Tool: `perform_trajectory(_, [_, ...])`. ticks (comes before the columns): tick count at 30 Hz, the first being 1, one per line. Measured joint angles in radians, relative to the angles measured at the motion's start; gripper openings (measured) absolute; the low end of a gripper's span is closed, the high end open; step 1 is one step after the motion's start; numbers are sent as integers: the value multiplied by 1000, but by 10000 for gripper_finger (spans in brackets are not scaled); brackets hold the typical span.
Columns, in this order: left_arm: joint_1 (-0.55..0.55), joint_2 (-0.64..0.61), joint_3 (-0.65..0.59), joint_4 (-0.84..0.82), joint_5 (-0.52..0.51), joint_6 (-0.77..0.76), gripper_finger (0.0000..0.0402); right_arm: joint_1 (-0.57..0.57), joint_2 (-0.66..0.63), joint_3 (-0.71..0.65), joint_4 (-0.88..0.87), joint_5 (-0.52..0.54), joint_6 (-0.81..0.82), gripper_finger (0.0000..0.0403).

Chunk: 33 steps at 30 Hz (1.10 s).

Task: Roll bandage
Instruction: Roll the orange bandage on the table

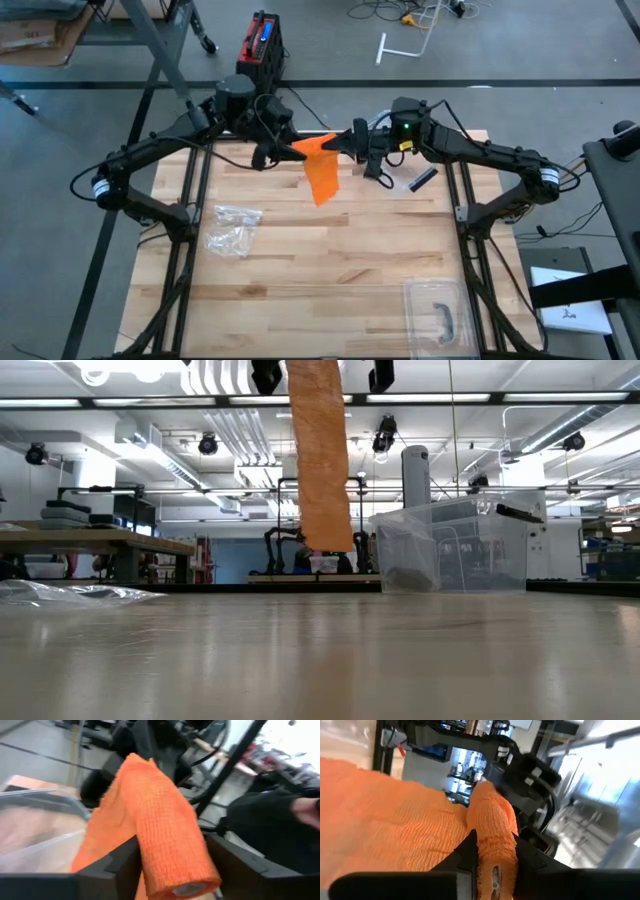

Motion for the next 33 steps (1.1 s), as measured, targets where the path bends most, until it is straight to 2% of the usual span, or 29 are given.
perform_trajectory(3, [-3, 0, 0, -17, -51, 37, 157, -7, 0, 0, -4, 2, 118, 70])
perform_trajectory(6, [-3, 0, 0, -18, -56, 58, 98, -12, 0, 0, -4, 2, 254, 86])
perform_trajectory(10, [-4, -2, 0, -18, -82, 70, 36, -19, -1, 0, -2, -15, 539, 135])
perform_trajectory(16, [-1, -49, -2, -77, -163, 148, 37, -22, -3, 1, 3, -35, 1073, 234])
perform_trajectory(19, [-2, -102, -2, -173, -321, 240, 56, -24, -12, 1, -1, -29, 1353, 279])
perform_trajectory(22, [-2, -139, -1, -229, -486, 322, 68, -26, -13, 3, 23, 16, 1531, 318])
perform_trajectory(25, [-4, -152, -1, -240, -500, 379, 67, -24, 26, 41, 35, 88, 1591, 342])
perform_trajectory(28, [-6, -161, -1, -253, -496, 409, 59, -22, 82, 105, 14, 90, 1582, 347])
perform_trajectory(33, [-12, -162, -1, -263, -500, 446, 57, -27, 182, 254, -116, 90, 1495, 348])
